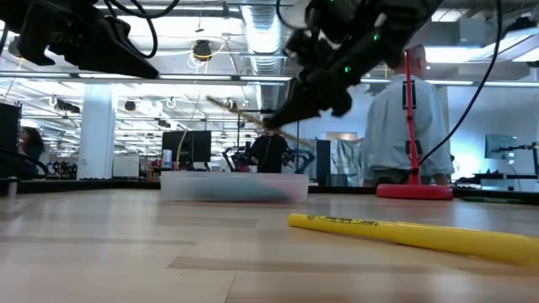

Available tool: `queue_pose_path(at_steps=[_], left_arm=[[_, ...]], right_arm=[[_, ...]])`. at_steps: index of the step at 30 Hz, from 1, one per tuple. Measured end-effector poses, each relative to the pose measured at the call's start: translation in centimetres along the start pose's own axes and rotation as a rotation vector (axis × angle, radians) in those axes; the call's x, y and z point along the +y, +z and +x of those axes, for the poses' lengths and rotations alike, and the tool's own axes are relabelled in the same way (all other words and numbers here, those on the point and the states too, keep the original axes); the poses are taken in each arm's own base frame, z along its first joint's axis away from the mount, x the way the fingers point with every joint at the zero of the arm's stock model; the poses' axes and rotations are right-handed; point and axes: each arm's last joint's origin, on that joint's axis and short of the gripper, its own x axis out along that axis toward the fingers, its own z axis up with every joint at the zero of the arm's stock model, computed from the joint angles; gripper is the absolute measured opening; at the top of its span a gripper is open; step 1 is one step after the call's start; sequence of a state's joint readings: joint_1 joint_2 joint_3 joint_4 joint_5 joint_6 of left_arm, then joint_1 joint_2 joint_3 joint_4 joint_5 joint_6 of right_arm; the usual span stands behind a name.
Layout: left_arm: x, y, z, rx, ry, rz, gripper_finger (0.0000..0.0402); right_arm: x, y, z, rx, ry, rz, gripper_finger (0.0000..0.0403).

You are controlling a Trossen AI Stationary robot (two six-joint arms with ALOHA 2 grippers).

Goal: Pick & place school supplies into a supply box
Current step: Put the yellow pencil into the pink supply box, then put the yellow pen into the pink supply box

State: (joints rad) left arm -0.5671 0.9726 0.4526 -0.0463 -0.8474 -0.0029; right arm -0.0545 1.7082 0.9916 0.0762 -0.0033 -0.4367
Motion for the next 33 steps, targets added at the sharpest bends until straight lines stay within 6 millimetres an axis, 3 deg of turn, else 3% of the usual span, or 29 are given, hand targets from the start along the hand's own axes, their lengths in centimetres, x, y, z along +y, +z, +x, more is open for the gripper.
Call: queue_pose_path(at_steps=[7, 14, 21, 33], left_arm=[[0.0, -0.1, 0.0, 0.010, 0.002, 0.012, 0.0000], [-0.3, -0.3, -0.2, 0.015, -0.016, 0.031, 0.0000], [-0.6, -0.5, -0.6, 0.017, -0.044, 0.039, 0.0000], [-0.8, -0.5, -0.8, 0.011, -0.048, 0.044, 0.0000]], right_arm=[[-1.2, -0.8, 4.6, 0.073, 0.003, 0.058, 0.0000], [-2.6, 0.2, 6.9, 0.131, 0.010, 0.078, 0.0000], [-2.7, 0.5, 7.3, 0.209, 0.046, 0.066, 0.0011], [-3.1, 0.6, 6.8, 0.216, 0.035, 0.134, 0.0085]])
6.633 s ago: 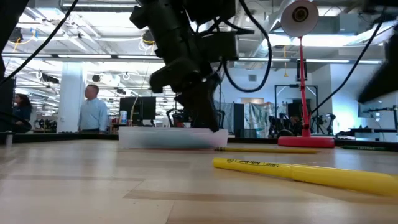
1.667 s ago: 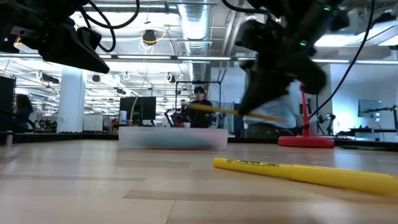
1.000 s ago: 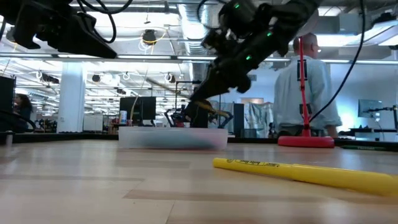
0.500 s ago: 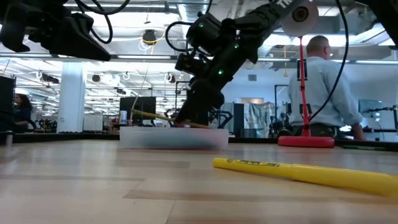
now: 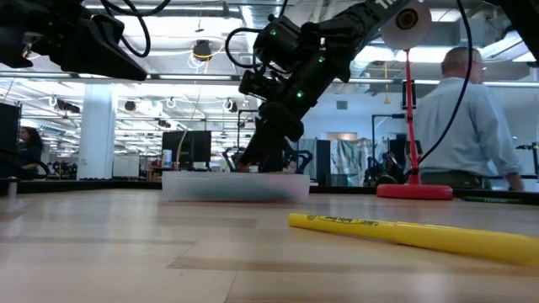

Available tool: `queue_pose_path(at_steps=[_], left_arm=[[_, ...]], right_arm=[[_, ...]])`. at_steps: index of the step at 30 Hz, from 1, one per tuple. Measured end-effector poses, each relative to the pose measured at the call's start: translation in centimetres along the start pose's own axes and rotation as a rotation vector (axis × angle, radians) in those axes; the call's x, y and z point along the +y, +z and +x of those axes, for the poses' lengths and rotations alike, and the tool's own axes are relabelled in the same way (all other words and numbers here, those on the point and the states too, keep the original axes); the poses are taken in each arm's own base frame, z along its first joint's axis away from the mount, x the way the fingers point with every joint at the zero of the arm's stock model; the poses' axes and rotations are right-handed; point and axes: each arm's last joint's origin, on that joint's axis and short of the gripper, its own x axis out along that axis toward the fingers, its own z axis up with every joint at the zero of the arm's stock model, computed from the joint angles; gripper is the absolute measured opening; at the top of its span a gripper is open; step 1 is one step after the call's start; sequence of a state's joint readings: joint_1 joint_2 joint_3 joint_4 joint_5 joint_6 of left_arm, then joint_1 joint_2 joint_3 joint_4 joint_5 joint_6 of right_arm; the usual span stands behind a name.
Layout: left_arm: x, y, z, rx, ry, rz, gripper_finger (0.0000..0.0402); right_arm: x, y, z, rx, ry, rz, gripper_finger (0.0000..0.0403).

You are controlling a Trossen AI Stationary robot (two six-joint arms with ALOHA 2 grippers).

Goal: Pick & place school supplies into a supply box
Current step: Put the yellow pen into the pink supply box

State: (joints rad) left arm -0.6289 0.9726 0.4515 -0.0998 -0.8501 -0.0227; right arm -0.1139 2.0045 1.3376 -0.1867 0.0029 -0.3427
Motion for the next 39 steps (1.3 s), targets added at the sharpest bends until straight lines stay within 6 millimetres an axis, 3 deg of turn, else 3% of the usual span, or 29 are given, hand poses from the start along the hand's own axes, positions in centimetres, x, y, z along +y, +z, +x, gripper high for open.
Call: queue_pose_path(at_steps=[5, 9, 17, 21, 25, 29, 39], left_arm=[[0.0, 0.0, 0.0, 0.000, -0.005, -0.003, 0.0000], [-0.2, 0.0, 0.0, -0.001, -0.053, -0.012, 0.0000], [-0.6, 0.0, 0.1, 0.009, -0.170, -0.018, 0.0000], [-1.2, -0.3, 0.4, 0.032, -0.261, -0.007, 0.0000], [-2.3, -0.2, 1.1, 0.015, -0.344, 0.040, 0.0000], [-3.6, 0.9, 2.4, -0.122, -0.341, 0.116, 0.0000], [-4.8, 1.6, 8.4, -0.380, -0.453, 0.256, 0.0002]], right_arm=[[-0.1, 0.4, -1.0, -0.006, -0.005, -0.004, 0.0107], [0.9, 1.4, -3.2, 0.005, -0.016, -0.015, 0.0113], [5.5, 3.2, -8.8, 0.027, 0.013, -0.070, 0.0112], [8.0, 2.8, -11.3, 0.052, 0.007, -0.076, 0.0112], [10.0, 1.2, -13.7, 0.068, -0.028, -0.047, 0.0112], [12.0, -0.9, -15.5, 0.011, -0.066, -0.006, 0.0112], [16.9, -7.8, -17.3, -0.145, -0.155, 0.090, 0.0112]])
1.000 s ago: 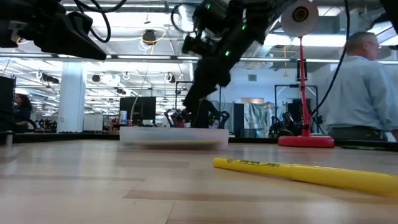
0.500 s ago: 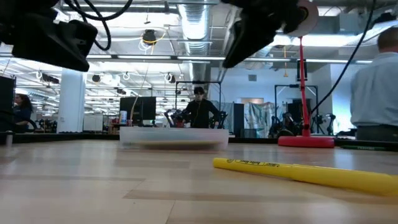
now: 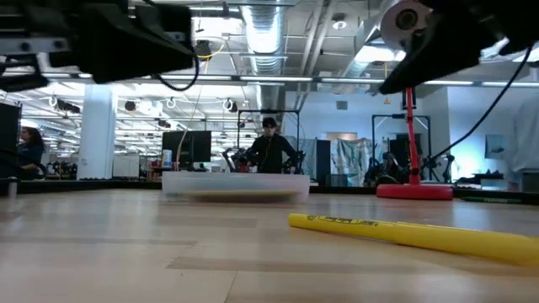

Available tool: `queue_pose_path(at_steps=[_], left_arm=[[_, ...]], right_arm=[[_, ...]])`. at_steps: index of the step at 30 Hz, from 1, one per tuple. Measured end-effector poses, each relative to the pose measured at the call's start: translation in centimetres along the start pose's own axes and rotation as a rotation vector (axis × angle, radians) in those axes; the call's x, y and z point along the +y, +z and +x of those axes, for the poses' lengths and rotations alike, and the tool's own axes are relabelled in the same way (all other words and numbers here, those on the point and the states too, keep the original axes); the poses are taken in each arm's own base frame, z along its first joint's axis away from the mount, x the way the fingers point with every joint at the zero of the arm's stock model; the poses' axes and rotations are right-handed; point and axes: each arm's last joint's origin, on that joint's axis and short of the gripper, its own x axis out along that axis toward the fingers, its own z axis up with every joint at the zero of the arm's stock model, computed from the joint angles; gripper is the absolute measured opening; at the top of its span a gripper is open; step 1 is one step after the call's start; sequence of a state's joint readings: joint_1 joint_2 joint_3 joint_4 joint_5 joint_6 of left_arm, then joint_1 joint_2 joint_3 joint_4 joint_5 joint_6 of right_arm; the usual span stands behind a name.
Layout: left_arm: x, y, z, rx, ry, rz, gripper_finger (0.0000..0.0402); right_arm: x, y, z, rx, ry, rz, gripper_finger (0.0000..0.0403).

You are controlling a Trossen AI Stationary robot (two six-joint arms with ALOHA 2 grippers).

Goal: Pick & place school supplies into a supply box
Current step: Put the yellow pen into the pink supply box

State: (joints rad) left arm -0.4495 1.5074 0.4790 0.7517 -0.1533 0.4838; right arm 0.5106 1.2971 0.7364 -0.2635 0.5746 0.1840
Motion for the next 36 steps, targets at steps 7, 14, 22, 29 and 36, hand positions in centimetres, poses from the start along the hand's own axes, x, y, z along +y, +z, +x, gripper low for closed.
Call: queue_pose_path(at_steps=[7, 14, 22, 29, 36], left_arm=[[2.1, -1.3, 5.0, -0.018, -0.155, -0.070, 0.0042], [2.7, -2.5, 9.4, 0.073, -0.261, -0.101, 0.0106], [2.5, -2.8, 12.9, 0.155, -0.333, -0.108, 0.0133], [2.3, -3.1, 14.1, 0.185, -0.383, -0.139, 0.0130], [2.4, -3.2, 14.1, 0.204, -0.370, -0.185, 0.0130]], right_arm=[[2.1, -1.8, -1.1, -0.058, -0.058, 0.028, 0.0112], [3.4, -2.1, -2.3, -0.121, -0.102, 0.024, 0.0112], [4.3, -2.5, -3.3, -0.159, -0.119, 0.069, 0.0112], [4.7, -2.7, -3.6, -0.169, -0.100, 0.084, 0.0112], [4.7, -2.7, -3.6, -0.169, -0.101, 0.086, 0.0112]])
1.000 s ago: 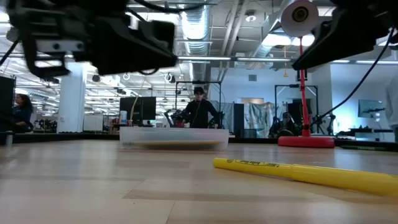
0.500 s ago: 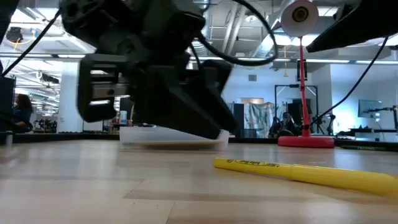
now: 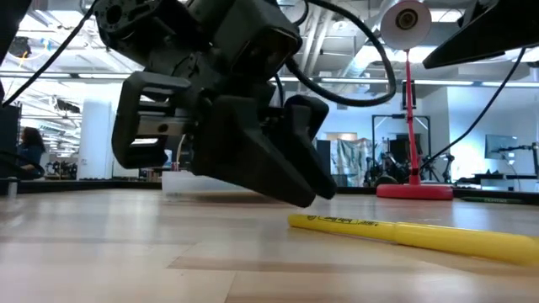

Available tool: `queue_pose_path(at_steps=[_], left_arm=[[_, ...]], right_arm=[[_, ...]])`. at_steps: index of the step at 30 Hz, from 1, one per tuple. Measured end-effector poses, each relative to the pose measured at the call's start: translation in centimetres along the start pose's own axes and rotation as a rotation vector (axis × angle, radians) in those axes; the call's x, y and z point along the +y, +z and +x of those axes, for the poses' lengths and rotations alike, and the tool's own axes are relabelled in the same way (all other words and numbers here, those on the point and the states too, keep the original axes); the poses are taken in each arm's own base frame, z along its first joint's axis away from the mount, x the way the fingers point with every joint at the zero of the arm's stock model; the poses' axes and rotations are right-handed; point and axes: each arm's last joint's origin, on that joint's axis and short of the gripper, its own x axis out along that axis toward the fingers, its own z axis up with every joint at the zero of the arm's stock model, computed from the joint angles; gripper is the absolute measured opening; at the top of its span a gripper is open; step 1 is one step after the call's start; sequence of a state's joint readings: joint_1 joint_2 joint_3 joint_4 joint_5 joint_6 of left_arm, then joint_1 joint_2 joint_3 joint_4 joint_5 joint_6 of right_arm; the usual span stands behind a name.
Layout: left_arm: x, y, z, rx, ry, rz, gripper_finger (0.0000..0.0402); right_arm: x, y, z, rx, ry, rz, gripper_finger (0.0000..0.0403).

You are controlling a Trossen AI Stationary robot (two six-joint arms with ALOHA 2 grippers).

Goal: Pick & place school supplies into a supply box
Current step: Put the yellow pen into the pink supply box

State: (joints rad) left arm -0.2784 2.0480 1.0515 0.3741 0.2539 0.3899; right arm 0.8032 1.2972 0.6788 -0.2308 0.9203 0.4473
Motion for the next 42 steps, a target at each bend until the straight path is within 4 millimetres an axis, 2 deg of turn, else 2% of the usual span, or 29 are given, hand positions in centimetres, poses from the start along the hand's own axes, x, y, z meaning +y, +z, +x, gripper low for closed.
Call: queue_pose_path(at_steps=[10, 22, 36, 42], left_arm=[[0.5, -0.5, -0.1, 0.040, 0.033, -0.094, 0.0130], [0.2, -1.0, -0.2, 0.097, 0.020, -0.112, 0.0128], [0.2, -1.1, -0.2, 0.113, 0.017, -0.114, 0.0071], [0.1, -1.2, -0.3, 0.144, 0.035, -0.116, 0.0030]], right_arm=[[0.0, 0.0, 0.0, 0.000, 0.000, 0.000, 0.0112], [0.0, 0.0, 0.0, 0.000, 0.001, 0.005, 0.0112], [0.0, 0.0, 0.0, 0.000, 0.001, 0.017, 0.0112], [0.0, 0.0, 0.0, 0.000, 0.001, 0.017, 0.0112]])
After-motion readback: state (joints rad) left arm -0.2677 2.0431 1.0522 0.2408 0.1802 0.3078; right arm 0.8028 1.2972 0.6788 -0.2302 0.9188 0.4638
